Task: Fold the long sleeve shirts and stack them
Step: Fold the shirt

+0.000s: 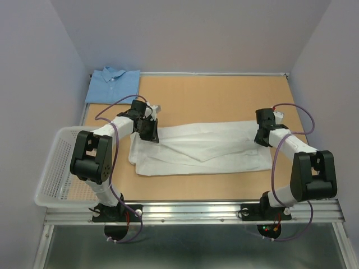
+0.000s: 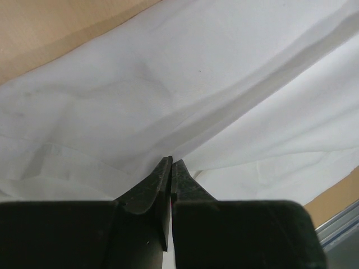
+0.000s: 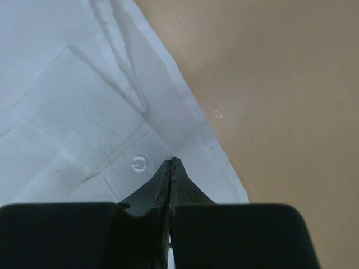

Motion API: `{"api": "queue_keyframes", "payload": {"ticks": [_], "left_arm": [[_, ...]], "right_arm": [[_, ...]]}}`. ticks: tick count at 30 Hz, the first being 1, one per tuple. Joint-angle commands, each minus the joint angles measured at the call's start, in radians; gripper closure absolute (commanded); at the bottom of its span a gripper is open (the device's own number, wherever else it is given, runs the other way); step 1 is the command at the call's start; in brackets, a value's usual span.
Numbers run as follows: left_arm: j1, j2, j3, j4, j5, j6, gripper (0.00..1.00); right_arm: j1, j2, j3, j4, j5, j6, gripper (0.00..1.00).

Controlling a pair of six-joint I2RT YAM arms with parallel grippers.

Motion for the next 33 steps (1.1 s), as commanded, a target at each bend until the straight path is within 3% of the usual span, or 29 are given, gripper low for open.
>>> {"api": "queue_keyframes", "payload": {"ticks": [1, 4, 5, 7, 9, 11, 12, 15, 24, 33], "left_arm": [[0.008, -0.004, 0.011, -0.044, -0.025, 0.008, 0.87], [0.008, -0.016, 0.026, -0.06, -0.045, 0.005, 0.86], [0.008, -0.02, 0.04, -0.073, -0.051, 0.002, 0.84], [0.008, -0.031, 0.046, -0.078, -0.057, -0.007, 0.81], [0.008, -0.062, 0.059, -0.08, -0.056, -0.027, 0.74], [0.008, -0.101, 0.078, -0.083, -0.048, -0.038, 0.59], [0.006, -0.115, 0.086, -0.078, -0.046, -0.047, 0.49], [0.003, -0.171, 0.121, -0.074, -0.034, -0.076, 0.44], [-0.069, -0.223, 0.072, -0.002, 0.063, -0.142, 0.44], [-0.077, -0.244, -0.067, 0.055, 0.007, -0.166, 0.44]], "right_arm": [[-0.042, 0.007, -0.024, 0.044, 0.008, 0.075, 0.99], [-0.045, 0.004, -0.004, 0.018, -0.02, 0.088, 0.89], [-0.045, 0.004, 0.005, 0.004, -0.024, 0.092, 0.77], [-0.044, -0.007, 0.044, -0.036, -0.041, 0.086, 0.66], [-0.044, -0.028, 0.073, -0.04, -0.067, 0.06, 0.56], [-0.045, -0.048, 0.132, -0.04, -0.119, 0.011, 0.51], [-0.045, -0.045, 0.157, -0.039, -0.136, -0.024, 0.51], [-0.044, -0.005, 0.267, -0.04, -0.199, -0.058, 0.51], [-0.049, 0.177, 0.303, 0.045, -0.354, -0.115, 0.66], [-0.053, 0.283, 0.327, 0.082, -0.318, -0.069, 0.6]]}}
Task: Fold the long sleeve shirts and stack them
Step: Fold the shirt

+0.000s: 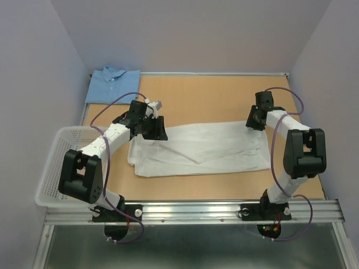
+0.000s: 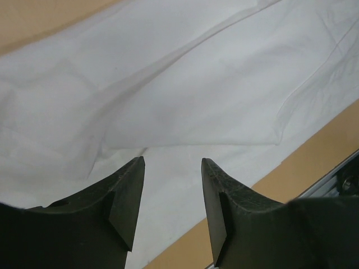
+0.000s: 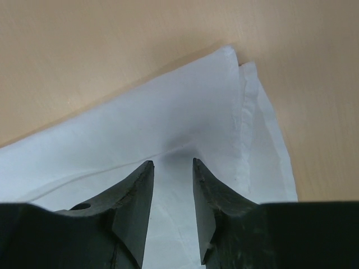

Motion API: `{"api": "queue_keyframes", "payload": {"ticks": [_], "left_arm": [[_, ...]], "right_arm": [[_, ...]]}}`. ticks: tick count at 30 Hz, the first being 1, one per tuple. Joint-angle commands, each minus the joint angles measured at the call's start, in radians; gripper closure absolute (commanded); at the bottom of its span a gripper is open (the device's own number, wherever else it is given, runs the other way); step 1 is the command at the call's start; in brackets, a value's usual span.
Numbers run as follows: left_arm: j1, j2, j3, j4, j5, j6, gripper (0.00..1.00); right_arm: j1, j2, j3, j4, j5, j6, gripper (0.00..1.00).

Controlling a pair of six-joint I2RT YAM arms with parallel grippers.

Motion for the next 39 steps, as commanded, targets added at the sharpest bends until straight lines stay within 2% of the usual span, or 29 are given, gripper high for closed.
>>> {"api": "queue_keyframes", "payload": {"ticks": [1, 6, 20, 24, 26, 33, 39], "left_arm": [[0.003, -0.019, -0.03, 0.039, -0.019, -0.016, 0.44], [0.004, -0.027, -0.041, 0.05, -0.072, -0.03, 0.44], [0.044, 0.057, -0.02, 0.085, -0.12, -0.011, 0.43], [0.054, 0.102, -0.004, 0.08, -0.137, 0.0, 0.43], [0.061, 0.113, -0.009, 0.086, -0.138, 0.003, 0.43], [0.08, 0.126, -0.036, 0.097, -0.141, 0.001, 0.43], [0.093, 0.133, -0.061, 0.102, -0.149, 0.0, 0.44]], "right_arm": [[-0.011, 0.028, 0.039, 0.072, 0.016, 0.003, 0.59], [-0.011, 0.051, 0.061, 0.074, 0.074, -0.055, 0.57], [-0.011, 0.116, 0.034, 0.113, 0.054, -0.052, 0.58], [-0.011, 0.12, 0.027, 0.113, 0.06, -0.06, 0.66], [-0.011, 0.116, 0.021, 0.116, 0.065, -0.063, 0.77], [-0.011, 0.097, 0.016, 0.116, 0.088, -0.072, 0.98], [-0.011, 0.021, 0.018, 0.115, 0.123, -0.077, 0.99]]}}
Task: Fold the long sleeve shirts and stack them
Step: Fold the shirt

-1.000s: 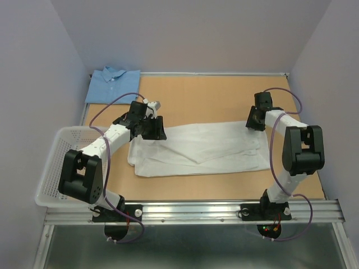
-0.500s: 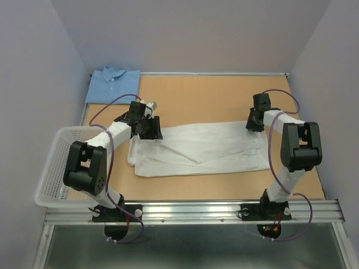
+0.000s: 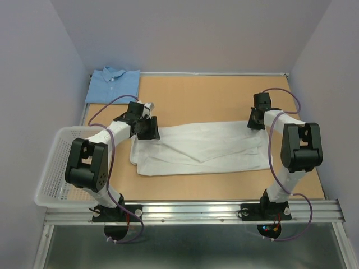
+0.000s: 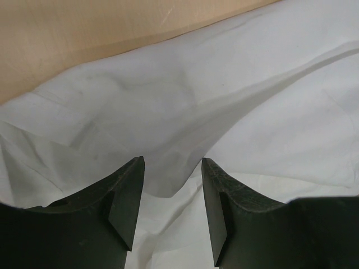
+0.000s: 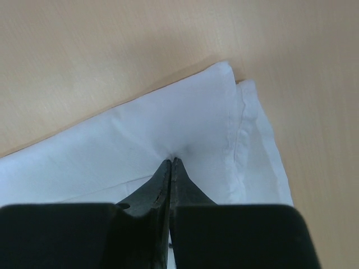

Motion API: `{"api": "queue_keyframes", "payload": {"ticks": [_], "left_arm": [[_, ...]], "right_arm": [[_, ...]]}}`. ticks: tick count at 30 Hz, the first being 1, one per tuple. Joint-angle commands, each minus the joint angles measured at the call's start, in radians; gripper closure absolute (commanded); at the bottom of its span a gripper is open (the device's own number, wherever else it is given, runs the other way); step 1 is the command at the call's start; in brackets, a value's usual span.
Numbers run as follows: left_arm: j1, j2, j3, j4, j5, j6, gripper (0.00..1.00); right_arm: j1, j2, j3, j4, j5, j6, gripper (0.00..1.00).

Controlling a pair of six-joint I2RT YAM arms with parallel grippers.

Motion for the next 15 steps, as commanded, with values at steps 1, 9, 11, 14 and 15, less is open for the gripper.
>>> {"api": "queue_keyframes", "payload": {"ticks": [1, 9, 11, 14, 15], "left_arm": [[0.015, 0.005, -0.027, 0.018, -0.012, 0.014, 0.43], [0.03, 0.026, -0.05, 0.03, -0.009, 0.02, 0.44], [0.035, 0.031, -0.058, 0.03, -0.009, 0.022, 0.44], [0.038, 0.031, -0.06, 0.03, -0.012, 0.02, 0.44], [0.038, 0.029, -0.061, 0.03, -0.009, 0.019, 0.44]], "right_arm": [[-0.007, -0.102, 0.022, 0.026, 0.05, -0.018, 0.99], [-0.005, -0.13, 0.059, 0.015, 0.045, -0.008, 0.99], [-0.005, -0.127, 0.062, 0.012, 0.045, 0.0, 0.99], [-0.005, -0.119, 0.074, 0.009, 0.034, 0.005, 0.99], [-0.005, -0.118, 0.076, 0.008, 0.033, 0.006, 0.98]]}}
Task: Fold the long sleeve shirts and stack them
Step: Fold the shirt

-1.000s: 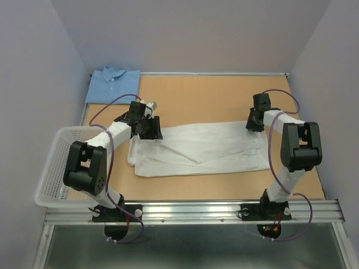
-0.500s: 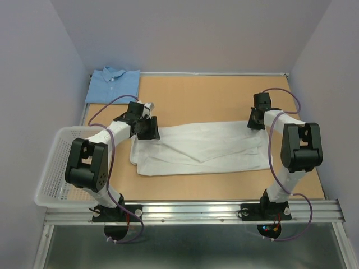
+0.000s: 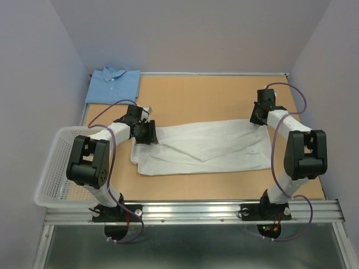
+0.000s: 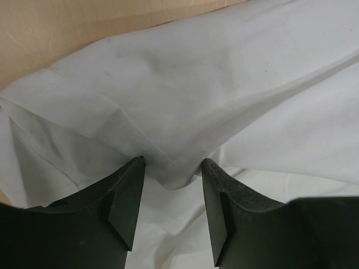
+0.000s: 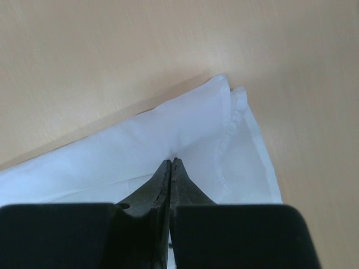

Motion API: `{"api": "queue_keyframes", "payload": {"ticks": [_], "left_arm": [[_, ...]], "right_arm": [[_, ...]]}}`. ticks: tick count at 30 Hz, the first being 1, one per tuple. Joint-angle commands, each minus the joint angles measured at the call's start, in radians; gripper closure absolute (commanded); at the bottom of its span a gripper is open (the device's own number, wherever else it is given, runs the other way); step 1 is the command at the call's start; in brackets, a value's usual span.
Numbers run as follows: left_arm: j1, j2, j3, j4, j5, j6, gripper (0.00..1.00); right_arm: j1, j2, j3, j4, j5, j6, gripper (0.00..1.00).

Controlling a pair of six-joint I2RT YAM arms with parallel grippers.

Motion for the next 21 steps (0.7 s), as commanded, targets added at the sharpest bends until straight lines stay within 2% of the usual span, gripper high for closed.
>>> {"api": "queue_keyframes", "payload": {"ticks": [1, 10, 14, 17, 21], "left_arm": [[0.01, -0.007, -0.016, 0.012, -0.005, 0.016, 0.44], [0.01, -0.04, 0.001, 0.003, 0.016, 0.017, 0.44], [0.012, -0.04, 0.008, -0.008, 0.021, 0.022, 0.44], [0.012, -0.041, 0.013, -0.014, 0.016, 0.025, 0.44], [0.012, -0.05, 0.01, -0.022, 0.01, 0.028, 0.44]], "right_arm": [[-0.005, -0.004, 0.07, 0.008, 0.018, 0.005, 0.98], [-0.005, 0.031, -0.008, 0.003, 0.015, 0.045, 0.91], [-0.009, 0.071, -0.048, 0.003, 0.074, 0.076, 0.9], [-0.01, 0.099, -0.064, 0.003, 0.122, 0.092, 0.83], [-0.012, 0.085, -0.056, 0.001, 0.123, 0.102, 0.79]]}}
